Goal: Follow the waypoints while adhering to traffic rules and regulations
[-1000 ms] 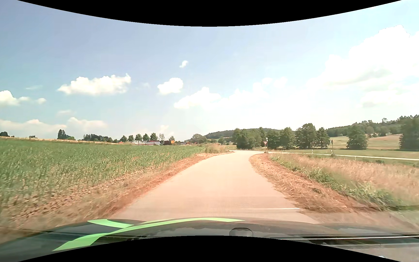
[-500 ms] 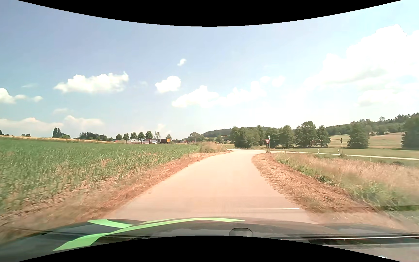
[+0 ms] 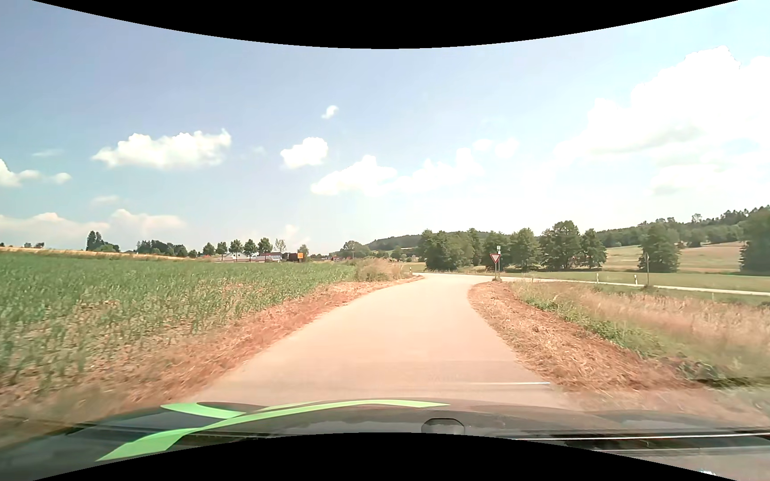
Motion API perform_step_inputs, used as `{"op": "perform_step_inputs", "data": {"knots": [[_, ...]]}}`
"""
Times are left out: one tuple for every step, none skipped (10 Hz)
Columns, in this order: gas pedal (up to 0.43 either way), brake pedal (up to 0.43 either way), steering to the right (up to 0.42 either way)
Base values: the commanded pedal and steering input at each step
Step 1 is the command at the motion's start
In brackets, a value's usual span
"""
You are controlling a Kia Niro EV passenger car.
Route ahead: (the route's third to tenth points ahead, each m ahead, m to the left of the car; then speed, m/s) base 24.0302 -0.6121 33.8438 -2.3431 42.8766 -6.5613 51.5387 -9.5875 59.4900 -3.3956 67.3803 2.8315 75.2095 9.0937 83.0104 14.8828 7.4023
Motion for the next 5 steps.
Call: {"op": "perform_step_inputs", "data": {"knots": [[0.0,0.0,0.018],[0.028,0.0,0.018],[0.059,0.0,0.018],[0.067,0.0,0.018],[0.079,0.0,0.018]]}}
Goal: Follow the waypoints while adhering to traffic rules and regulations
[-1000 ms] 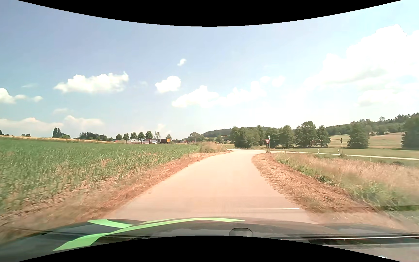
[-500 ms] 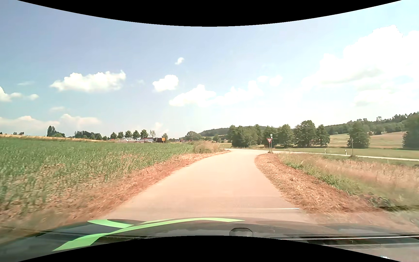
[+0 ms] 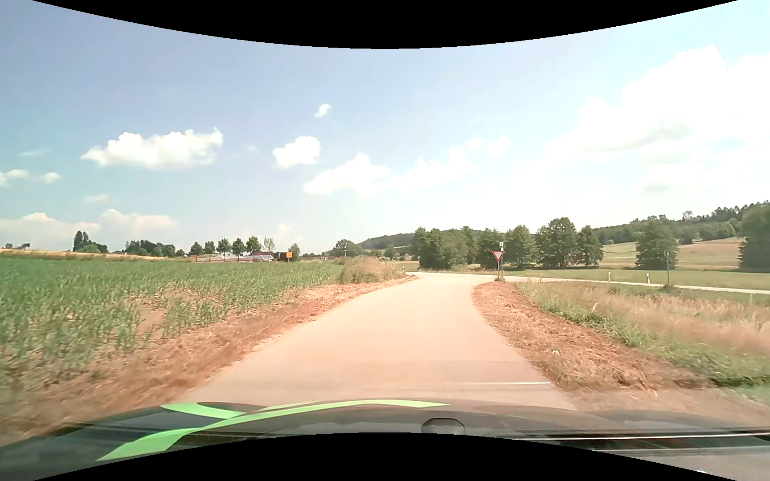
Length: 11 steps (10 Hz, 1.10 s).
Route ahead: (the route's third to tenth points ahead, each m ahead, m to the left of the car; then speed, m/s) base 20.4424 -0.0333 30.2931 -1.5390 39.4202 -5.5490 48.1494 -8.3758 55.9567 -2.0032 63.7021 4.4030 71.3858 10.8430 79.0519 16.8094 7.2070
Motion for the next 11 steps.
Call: {"op": "perform_step_inputs", "data": {"knots": [[0.098,0.0,0.018],[0.11,0.0,0.018],[0.11,0.0,0.018],[0.118,0.0,0.018],[0.118,0.0,0.018],[0.118,0.0,0.017],[0.118,0.0,0.017],[0.11,0.0,0.017],[0.059,0.0,0.016],[0.0,0.0,0.016],[0.0,0.0,0.016]]}}
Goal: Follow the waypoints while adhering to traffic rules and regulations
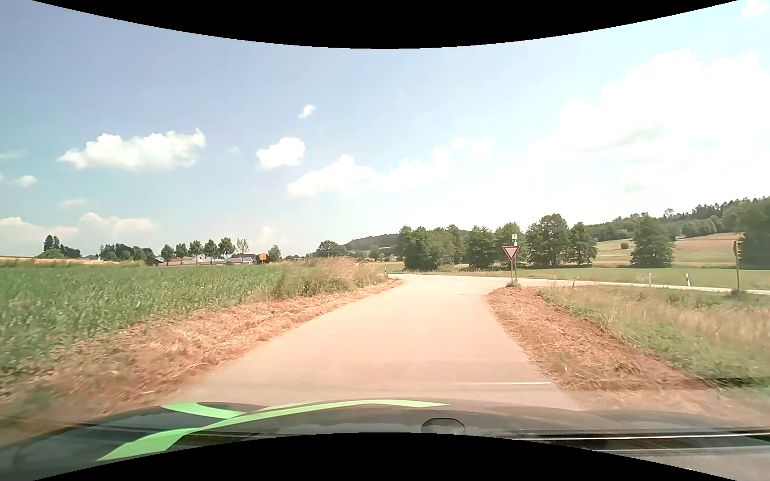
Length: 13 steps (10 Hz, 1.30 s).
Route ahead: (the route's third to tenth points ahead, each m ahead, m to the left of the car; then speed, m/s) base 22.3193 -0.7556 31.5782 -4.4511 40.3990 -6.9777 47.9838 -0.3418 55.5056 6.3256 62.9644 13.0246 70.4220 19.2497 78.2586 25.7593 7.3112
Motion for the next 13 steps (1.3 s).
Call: {"op": "perform_step_inputs", "data": {"knots": [[0.0,0.0,0.016],[0.0,0.0,0.016],[0.0,0.0,0.016],[0.0,0.0,0.016],[0.0,0.061,0.016],[0.0,0.091,0.016],[0.0,0.098,0.019],[0.0,0.098,0.026],[0.0,0.079,0.033],[0.0,0.073,0.039],[0.0,0.067,0.043],[0.0,0.067,0.048],[0.0,0.079,0.052]]}}
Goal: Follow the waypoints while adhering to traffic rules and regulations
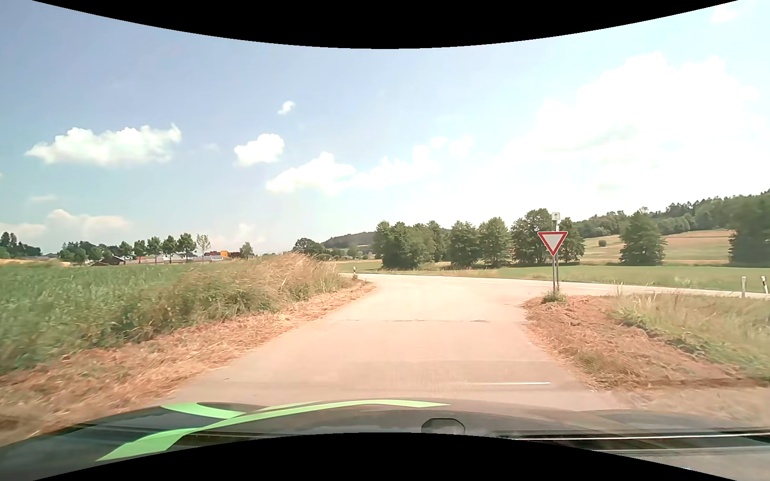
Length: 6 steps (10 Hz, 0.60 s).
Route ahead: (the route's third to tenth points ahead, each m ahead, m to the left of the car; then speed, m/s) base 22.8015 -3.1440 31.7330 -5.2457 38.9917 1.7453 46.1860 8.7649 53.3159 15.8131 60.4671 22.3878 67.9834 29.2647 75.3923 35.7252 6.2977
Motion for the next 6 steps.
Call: {"op": "perform_step_inputs", "data": {"knots": [[0.0,0.085,0.057],[0.0,0.085,0.062],[0.0,0.079,0.069],[0.0,0.073,0.074],[0.0,0.067,0.076],[0.0,0.055,0.076]]}}
